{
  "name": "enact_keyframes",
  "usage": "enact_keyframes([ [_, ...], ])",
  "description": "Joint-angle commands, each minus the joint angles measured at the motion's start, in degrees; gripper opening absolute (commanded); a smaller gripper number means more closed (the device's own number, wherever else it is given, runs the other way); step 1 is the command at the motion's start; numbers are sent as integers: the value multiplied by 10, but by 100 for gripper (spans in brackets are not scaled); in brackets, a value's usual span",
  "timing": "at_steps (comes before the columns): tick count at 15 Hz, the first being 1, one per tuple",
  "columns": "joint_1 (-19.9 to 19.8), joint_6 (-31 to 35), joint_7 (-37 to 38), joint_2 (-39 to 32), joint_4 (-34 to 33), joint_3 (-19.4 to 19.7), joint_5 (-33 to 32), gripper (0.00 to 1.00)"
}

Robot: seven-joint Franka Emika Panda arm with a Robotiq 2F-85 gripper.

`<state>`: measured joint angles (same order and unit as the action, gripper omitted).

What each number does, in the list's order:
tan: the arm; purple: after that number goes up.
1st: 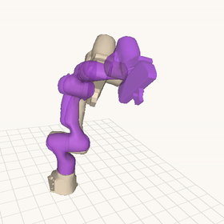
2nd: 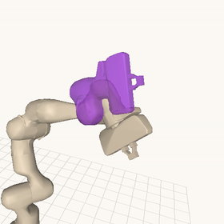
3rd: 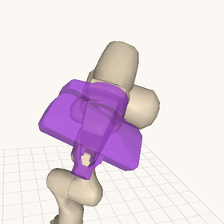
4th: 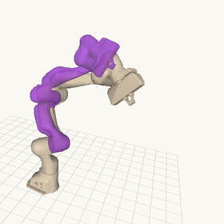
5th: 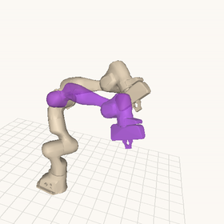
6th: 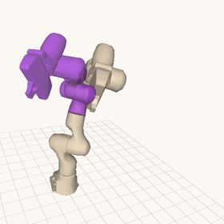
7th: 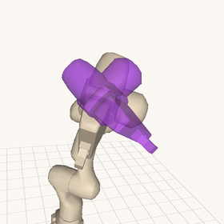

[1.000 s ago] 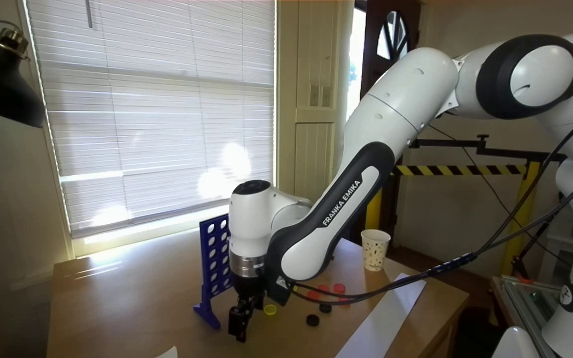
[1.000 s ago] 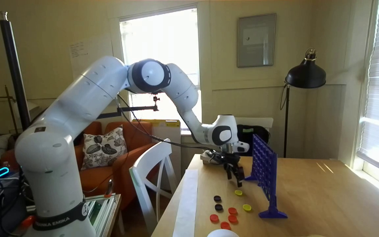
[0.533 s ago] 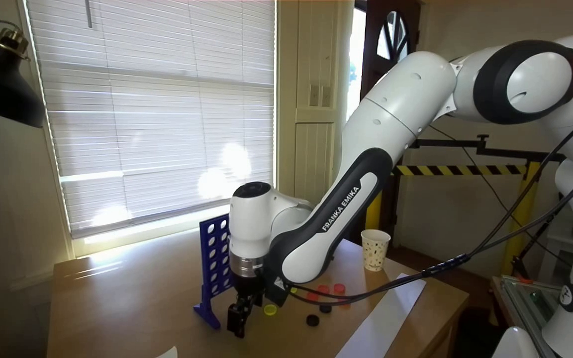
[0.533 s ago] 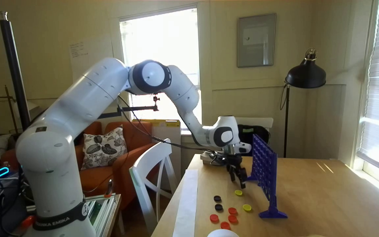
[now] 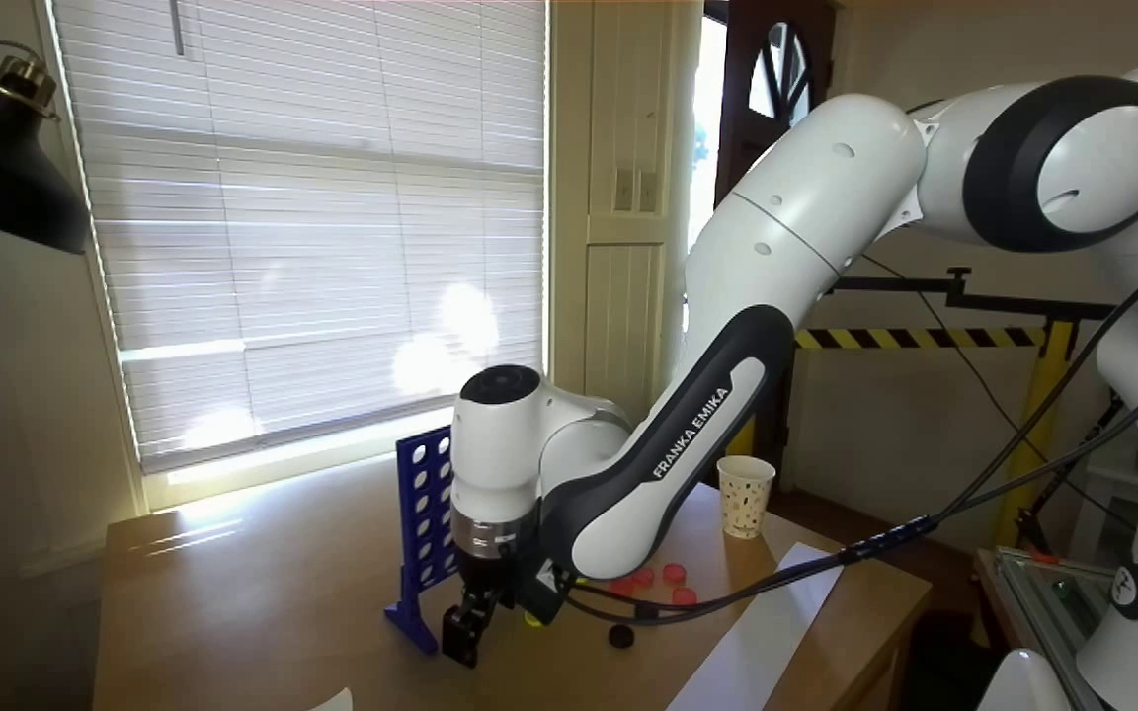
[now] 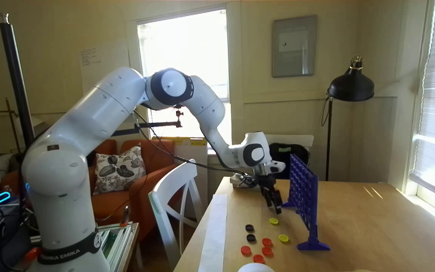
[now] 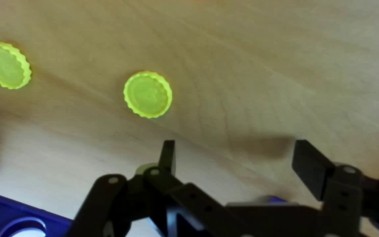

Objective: Place one yellow ring in the fifth line of the blue object

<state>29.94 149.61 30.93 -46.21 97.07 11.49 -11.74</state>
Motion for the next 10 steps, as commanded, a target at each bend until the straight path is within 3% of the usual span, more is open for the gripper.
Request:
enact_keyframes([
  [1,33,7,59,1,10,30,-34,60],
  [6,45,1,88,4,14,37,-46,24],
  [7,47,1,94,7,19,39,-48,68],
  [8,48,-3,98,9,21,40,-48,64],
  [10,56,-9,116,15,31,47,-52,70],
])
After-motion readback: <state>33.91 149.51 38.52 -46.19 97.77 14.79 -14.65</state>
